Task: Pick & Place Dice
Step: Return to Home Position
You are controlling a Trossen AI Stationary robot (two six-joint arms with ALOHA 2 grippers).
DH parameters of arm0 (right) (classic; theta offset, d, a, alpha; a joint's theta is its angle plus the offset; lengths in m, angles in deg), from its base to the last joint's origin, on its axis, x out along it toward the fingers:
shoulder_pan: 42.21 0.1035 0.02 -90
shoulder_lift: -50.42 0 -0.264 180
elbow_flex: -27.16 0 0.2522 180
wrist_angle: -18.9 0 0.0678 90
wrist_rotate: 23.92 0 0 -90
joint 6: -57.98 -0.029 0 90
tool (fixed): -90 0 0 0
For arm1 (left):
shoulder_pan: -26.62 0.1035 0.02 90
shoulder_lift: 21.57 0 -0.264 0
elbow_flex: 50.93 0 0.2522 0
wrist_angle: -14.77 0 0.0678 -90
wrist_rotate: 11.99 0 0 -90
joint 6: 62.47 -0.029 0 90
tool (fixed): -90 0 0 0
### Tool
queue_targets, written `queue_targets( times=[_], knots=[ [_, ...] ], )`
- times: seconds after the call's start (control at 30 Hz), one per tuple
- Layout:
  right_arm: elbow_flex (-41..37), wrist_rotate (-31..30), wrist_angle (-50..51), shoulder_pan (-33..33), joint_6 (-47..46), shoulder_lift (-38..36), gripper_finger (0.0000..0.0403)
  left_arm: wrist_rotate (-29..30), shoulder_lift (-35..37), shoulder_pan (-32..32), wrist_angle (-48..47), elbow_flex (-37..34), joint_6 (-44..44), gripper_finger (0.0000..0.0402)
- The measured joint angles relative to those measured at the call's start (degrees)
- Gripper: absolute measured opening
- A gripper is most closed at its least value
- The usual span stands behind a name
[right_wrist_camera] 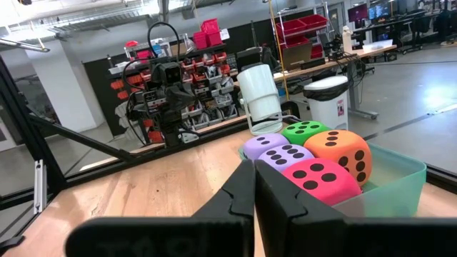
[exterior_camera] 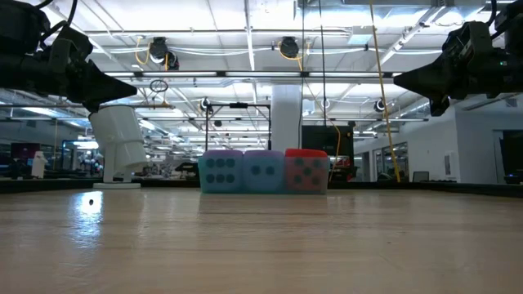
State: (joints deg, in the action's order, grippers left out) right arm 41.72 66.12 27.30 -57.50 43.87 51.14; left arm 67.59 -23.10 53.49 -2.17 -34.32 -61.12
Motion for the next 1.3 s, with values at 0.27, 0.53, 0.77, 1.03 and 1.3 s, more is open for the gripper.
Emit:
queue_targets(
  times=[0.27, 0.53, 0.77, 1.03, 1.3],
  knots=[
    [0.0, 0.0, 0.0, 0.0, 0.0, 0.0, 0.0000, 0.0, 0.0, 0.0, 0.0, 0.0, 0.0, 0.0014],
    [0.0, 0.0, 0.0, 0.0, 0.0, 0.0, 0.0000, 0.0, 0.0, 0.0, 0.0, 0.0, 0.0, 0.0005],
    [0.0, 0.0, 0.0, 0.0, 0.0, 0.0, 0.0000, 0.0, 0.0, 0.0, 0.0, 0.0, 0.0, 0.0027],
    [0.0, 0.0, 0.0, 0.0, 0.0, 0.0, 0.0000, 0.0, 0.0, 0.0, 0.0, 0.0, 0.0, 0.0011],
    [0.0, 0.0, 0.0, 0.0, 0.0, 0.0, 0.0000, 0.0, 0.0, 0.0, 0.0, 0.0, 0.0, 0.0009]
  ],
)
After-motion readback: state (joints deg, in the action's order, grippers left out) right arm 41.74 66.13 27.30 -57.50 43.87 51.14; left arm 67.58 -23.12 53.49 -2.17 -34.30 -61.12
